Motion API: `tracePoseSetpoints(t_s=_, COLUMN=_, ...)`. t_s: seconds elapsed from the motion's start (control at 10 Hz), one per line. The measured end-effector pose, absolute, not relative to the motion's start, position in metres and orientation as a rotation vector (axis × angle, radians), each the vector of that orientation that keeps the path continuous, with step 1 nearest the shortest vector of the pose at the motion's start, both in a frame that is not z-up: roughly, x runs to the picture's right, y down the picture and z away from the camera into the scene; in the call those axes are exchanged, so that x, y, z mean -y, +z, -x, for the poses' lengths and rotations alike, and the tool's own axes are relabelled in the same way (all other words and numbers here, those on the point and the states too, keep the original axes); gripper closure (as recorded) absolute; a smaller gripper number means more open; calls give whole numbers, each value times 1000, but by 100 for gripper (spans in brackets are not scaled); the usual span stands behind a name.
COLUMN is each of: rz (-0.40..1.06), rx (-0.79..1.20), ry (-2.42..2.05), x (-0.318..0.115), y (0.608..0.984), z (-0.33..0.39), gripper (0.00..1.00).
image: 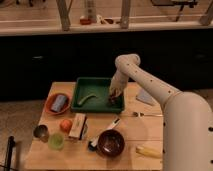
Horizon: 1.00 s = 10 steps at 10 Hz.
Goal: Place grapes in tray
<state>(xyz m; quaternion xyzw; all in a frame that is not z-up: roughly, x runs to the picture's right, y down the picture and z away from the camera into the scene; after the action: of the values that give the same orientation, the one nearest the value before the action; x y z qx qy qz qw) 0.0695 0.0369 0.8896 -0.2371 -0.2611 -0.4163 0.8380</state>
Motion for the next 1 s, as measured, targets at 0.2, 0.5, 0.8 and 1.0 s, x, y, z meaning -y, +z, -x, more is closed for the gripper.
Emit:
tracePoseSetpoints(t_s=0.2, rz=499, rx=553, ry=-880, x=-36, y=890, z=-70, gripper=91)
tracePoseSetpoints(t_s=0.5, rz=503, rx=554, ry=-887, x=-34, y=890, z=-68, gripper=61)
tracePoseSetpoints(t_s=0.8, rz=504, rx=555, ry=-896, x=-31, y=891, z=-65, gripper=30)
tracePoseSetpoints(t_s=1.0, rz=508, rx=557, ry=-907, x=-30, y=892, z=-62, gripper=20)
